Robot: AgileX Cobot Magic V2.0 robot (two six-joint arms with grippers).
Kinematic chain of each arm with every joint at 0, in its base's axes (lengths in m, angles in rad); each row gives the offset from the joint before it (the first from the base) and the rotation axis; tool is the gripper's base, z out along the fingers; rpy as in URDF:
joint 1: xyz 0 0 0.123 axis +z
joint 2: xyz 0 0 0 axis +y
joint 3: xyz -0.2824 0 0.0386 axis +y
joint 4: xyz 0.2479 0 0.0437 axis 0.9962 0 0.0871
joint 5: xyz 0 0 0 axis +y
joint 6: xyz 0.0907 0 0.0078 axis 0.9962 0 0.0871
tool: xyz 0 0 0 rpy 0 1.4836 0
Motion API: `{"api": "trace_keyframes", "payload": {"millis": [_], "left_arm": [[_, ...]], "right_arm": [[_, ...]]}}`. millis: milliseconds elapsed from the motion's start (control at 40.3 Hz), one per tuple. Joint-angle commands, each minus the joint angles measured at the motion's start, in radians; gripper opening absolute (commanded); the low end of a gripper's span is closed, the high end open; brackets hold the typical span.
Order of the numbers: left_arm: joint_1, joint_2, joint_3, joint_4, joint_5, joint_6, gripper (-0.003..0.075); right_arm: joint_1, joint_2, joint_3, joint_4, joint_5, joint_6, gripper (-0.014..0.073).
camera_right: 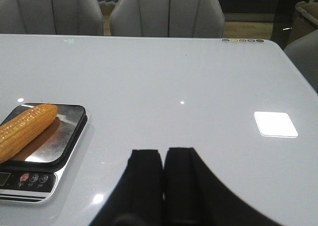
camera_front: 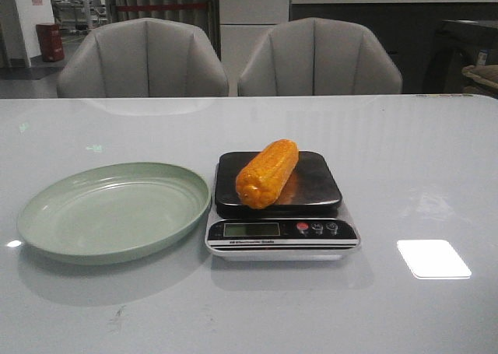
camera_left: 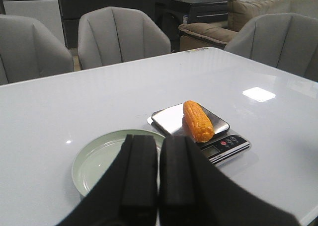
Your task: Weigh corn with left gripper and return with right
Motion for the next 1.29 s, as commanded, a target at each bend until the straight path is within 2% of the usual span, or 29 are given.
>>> {"api": "trace_keyframes", "payload": {"millis": [0,50,99,174,223,248,397,546,769,1116,1265], "left_arm": [[0.001,0.011,-0.024,0.006,-0.081,-0.004,0.0132],[0.001,0.011,-0.024,0.006,-0.081,-0.004,0.0132],[0.001,0.011,-0.024,0.006,-0.081,-0.004,0.0132],[0.001,0.011,-0.024,0.006,-0.081,-0.004,0.0132],[0.001,0.011,-0.024,0.006,-0.081,-0.004,0.0132],[0.001,0.011,-0.024,0.006,-0.081,-0.004,0.0132],[0.001,0.011,-0.024,0.006,-0.081,-0.004,0.0132],[0.001,0.011,-0.024,0.006,-0.081,-0.004,0.0132],[0.001,0.011,-0.024,0.006,-0.081,-0.004,0.0132],[0.001,0.011,-0.024,0.006,-0.081,-0.004,0.0132],[0.001,0.011,-0.024,0.006,-0.081,-0.004,0.0132]], "right_arm": [[-0.008,0.021,-0.039,0.013,-0.069,0.016,0.0166],[-0.002,0.029,-0.041,0.027,-0.067,0.016,0.0213],[0.013,0.044,-0.043,0.046,-0.069,0.016,0.0295],[0.049,0.082,-0.045,0.059,-0.074,0.016,0.0501],[0.071,0.111,-0.050,0.059,-0.077,0.016,0.0605],[0.085,0.130,-0.055,0.059,-0.076,0.016,0.0629],[0.171,0.237,-0.102,0.092,-0.077,0.016,0.0597],[0.260,0.374,-0.197,0.196,-0.032,0.016,0.0597],[0.328,0.644,-0.389,0.264,0.036,0.038,0.0597],[0.390,1.080,-0.773,0.266,0.183,0.170,0.0597],[0.446,1.255,-0.950,0.190,0.241,0.287,0.0596]]}}
